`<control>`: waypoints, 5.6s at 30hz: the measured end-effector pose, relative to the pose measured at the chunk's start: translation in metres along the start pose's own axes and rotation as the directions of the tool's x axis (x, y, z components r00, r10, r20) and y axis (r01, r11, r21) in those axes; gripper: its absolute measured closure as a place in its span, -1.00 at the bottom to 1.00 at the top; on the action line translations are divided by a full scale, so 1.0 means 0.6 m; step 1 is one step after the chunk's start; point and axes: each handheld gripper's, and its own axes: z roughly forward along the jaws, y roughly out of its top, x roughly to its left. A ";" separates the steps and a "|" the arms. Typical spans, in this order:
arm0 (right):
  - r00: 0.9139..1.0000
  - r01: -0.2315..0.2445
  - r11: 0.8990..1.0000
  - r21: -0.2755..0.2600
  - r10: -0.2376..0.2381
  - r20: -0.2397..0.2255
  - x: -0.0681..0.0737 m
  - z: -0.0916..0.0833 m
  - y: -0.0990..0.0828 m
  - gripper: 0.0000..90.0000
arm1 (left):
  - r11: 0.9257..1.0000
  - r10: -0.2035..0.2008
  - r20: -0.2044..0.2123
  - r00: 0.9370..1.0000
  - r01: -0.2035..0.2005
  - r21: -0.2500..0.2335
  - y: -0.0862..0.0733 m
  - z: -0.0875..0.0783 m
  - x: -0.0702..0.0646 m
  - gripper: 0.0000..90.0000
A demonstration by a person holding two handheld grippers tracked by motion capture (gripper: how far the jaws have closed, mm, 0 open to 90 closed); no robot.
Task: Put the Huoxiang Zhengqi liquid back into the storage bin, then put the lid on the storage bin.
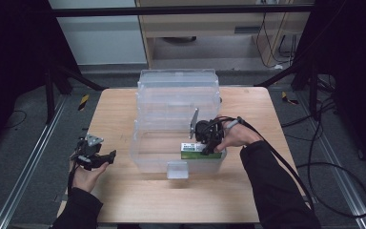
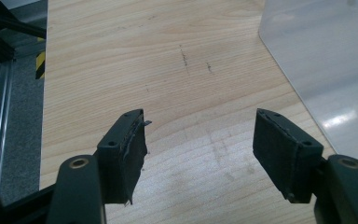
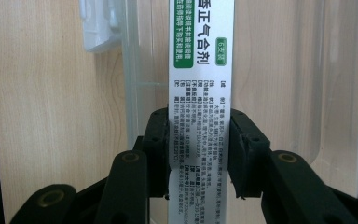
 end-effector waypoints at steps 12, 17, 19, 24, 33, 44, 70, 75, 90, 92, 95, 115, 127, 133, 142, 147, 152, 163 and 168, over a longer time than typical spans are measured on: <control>1.000 -0.007 1.000 0.001 0.007 0.009 0.001 0.010 -0.002 0.40 | 1.000 0.001 0.001 1.000 -0.001 0.003 0.000 0.001 -0.001 -0.25; 1.000 -0.005 1.000 0.016 0.005 0.010 0.002 0.018 -0.001 0.40 | 1.000 0.000 0.001 1.000 0.000 0.002 0.000 0.001 -0.001 -0.25; 1.000 -0.013 1.000 0.011 0.013 0.008 0.002 0.022 -0.002 0.40 | 1.000 0.001 0.002 1.000 -0.001 0.003 0.000 0.001 -0.001 -0.25; 1.000 -0.021 1.000 0.014 0.021 0.010 0.002 0.028 -0.003 0.39 | 1.000 0.001 0.002 1.000 -0.001 0.004 0.000 0.001 -0.001 -0.25; 0.999 -0.049 0.999 -0.002 0.049 0.022 0.001 0.022 -0.005 0.37 | 1.000 0.004 0.000 1.000 -0.004 0.007 -0.001 0.002 -0.002 -0.25; 0.989 -0.111 0.987 -0.112 0.121 0.084 0.009 -0.034 -0.013 0.35 | 1.000 0.004 0.004 1.000 -0.004 0.012 -0.001 0.004 -0.002 -0.25; 0.992 -0.120 0.979 -0.165 0.126 0.022 0.062 -0.035 0.022 0.28 | 1.000 0.004 0.002 1.000 -0.004 0.013 -0.002 0.004 -0.002 -0.25; 0.993 -0.113 0.981 -0.156 0.117 0.018 0.065 -0.023 0.028 0.30 | 1.000 0.004 0.003 1.000 -0.004 0.012 -0.002 0.004 -0.002 -0.25; 0.995 -0.099 0.982 -0.158 0.097 -0.015 0.068 0.017 0.036 0.31 | 1.000 0.005 0.001 1.000 -0.005 0.015 -0.002 0.005 -0.002 -0.25; 0.995 -0.101 0.983 -0.153 0.100 -0.015 0.069 0.022 0.036 0.30 | 1.000 0.005 0.001 1.000 -0.005 0.014 -0.002 0.005 -0.002 -0.25; 0.995 -0.101 0.984 -0.144 0.098 -0.025 0.068 0.030 0.037 0.30 | 1.000 0.007 -0.001 1.000 -0.007 0.016 -0.002 0.006 -0.002 -0.25; 0.994 -0.094 0.990 -0.108 0.087 -0.067 0.062 0.066 0.042 0.33 | 1.000 0.013 -0.001 1.000 -0.013 0.001 0.001 0.000 -0.004 -0.25; 0.994 -0.101 0.988 -0.115 0.094 -0.062 0.066 0.074 0.040 0.36 | 0.999 0.025 -0.002 1.000 -0.025 -0.036 0.016 -0.018 -0.003 -0.26; 0.993 -0.103 0.989 -0.110 0.097 -0.063 0.066 0.075 0.040 0.35 | 0.997 0.043 0.000 0.999 -0.043 -0.072 0.032 -0.038 -0.007 -0.27; 0.993 -0.102 0.989 -0.110 0.096 -0.062 0.066 0.075 0.040 0.35 | 0.992 0.082 0.031 0.996 -0.079 -0.095 0.056 -0.047 -0.016 -0.28; 0.994 -0.103 0.988 -0.111 0.097 -0.057 0.067 0.075 0.040 0.35 | 0.989 0.108 0.033 0.994 -0.104 -0.107 0.074 -0.054 -0.015 -0.27; 0.994 -0.100 0.989 -0.111 0.094 -0.054 0.068 0.075 0.040 0.36 | 0.987 0.121 0.036 0.992 -0.116 -0.114 0.089 -0.059 -0.009 -0.27; 0.995 -0.087 0.990 -0.114 0.081 -0.056 0.067 0.075 0.040 0.37 | 0.977 0.179 0.048 0.983 -0.172 -0.129 0.137 -0.072 0.000 -0.27; 0.995 -0.085 0.990 -0.115 0.079 -0.057 0.067 0.075 0.039 0.37 | 0.969 0.219 0.064 0.974 -0.210 -0.127 0.154 -0.072 0.000 -0.26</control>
